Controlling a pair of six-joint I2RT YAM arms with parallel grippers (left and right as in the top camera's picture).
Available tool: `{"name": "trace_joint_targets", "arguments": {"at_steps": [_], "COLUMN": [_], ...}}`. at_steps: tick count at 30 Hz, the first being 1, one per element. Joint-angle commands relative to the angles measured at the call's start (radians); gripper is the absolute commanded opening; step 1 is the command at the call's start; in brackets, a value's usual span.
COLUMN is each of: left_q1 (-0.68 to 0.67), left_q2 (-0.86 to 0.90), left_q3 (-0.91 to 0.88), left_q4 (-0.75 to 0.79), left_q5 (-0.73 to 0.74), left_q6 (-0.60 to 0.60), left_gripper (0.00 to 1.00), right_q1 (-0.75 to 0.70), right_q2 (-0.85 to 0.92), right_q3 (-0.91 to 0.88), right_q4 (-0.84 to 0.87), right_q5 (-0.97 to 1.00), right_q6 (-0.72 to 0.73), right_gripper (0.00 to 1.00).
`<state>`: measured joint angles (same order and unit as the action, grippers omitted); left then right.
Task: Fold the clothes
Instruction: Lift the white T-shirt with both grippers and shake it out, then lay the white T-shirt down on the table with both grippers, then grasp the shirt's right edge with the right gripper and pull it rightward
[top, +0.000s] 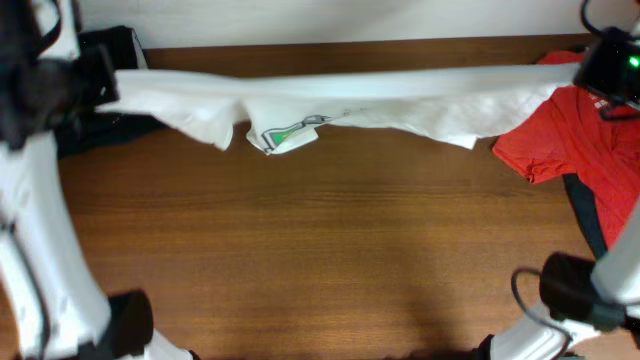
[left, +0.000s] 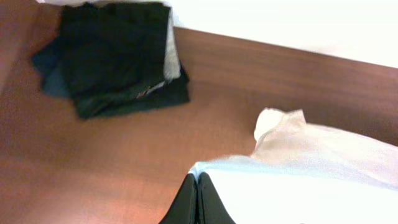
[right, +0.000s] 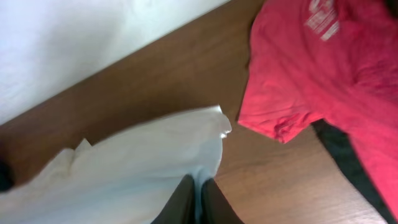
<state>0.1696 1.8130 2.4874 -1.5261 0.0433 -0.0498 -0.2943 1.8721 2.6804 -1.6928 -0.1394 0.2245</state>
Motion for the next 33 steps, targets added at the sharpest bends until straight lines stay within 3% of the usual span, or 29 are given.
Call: {"name": "trace_joint_targets", "arguments": {"at_steps": [1, 7, 8, 10, 12, 13, 14, 15, 16, 18, 23, 31, 33], "left_q1": [0.010, 0.010, 0.010, 0.009, 0.009, 0.009, 0.009, 0.009, 0.009, 0.009, 0.009, 0.009, 0.009], "left_q2": [-0.087, -0.198, -0.218, -0.261, -0.288, -0.288, -0.286, -0.283, -0.283, -0.283, -0.283, -0.281, -0.281], "left_q3": [0.011, -0.035, -0.072, -0.198, -0.340, -0.380, -0.433, -0.486, -0.513, -0.554, -0.589, -0.589, -0.589], "left_q4": [-0.144, -0.162, -0.162, -0.162, -0.162, -0.162, -0.154, -0.130, -0.109, -0.053, -0.011, -0.007, -0.001], "left_q5": [-0.066, -0.066, -0.058, -0.058, -0.058, -0.059, -0.066, -0.092, -0.101, -0.100, -0.100, -0.099, -0.089], "left_q6": [-0.029, -0.073, -0.072, -0.069, -0.069, -0.069, -0.069, -0.069, -0.069, -0.069, -0.069, -0.070, -0.070], "left_gripper": [0.00, 0.01, 0.08, 0.31, 0.31, 0.36, 0.43, 0.57, 0.69, 0.71, 0.71, 0.71, 0.77], "right_q1": [-0.007, -0.007, -0.007, -0.007, -0.005, 0.001, 0.024, 0.057, 0.081, 0.186, 0.468, 0.734, 0.753], "right_q2": [-0.151, -0.448, -0.491, -0.536, -0.544, -0.544, -0.544, -0.544, -0.543, -0.536, -0.446, -0.035, 0.027], "right_q3": [-0.119, -0.615, -0.693, -0.796, -0.866, -0.893, -0.943, -0.992, -1.024, -1.144, -1.372, -1.394, -1.394], "right_q4": [-0.006, -0.006, -0.006, -0.006, -0.006, 0.000, 0.019, 0.042, 0.061, 0.164, 0.515, 0.909, 0.955], "right_q5": [0.062, 0.069, 0.069, 0.050, -0.018, -0.058, -0.116, -0.148, -0.164, -0.224, -0.253, -0.253, -0.254], "right_q6": [-0.007, -0.008, -0.008, -0.008, -0.027, -0.055, -0.092, -0.098, -0.098, -0.097, -0.014, 0.112, 0.134], "right_gripper": [0.07, 0.04, 0.04, 0.14, 0.16, 0.17, 0.30, 0.52, 0.60, 0.72, 0.72, 0.69, 0.65]}}
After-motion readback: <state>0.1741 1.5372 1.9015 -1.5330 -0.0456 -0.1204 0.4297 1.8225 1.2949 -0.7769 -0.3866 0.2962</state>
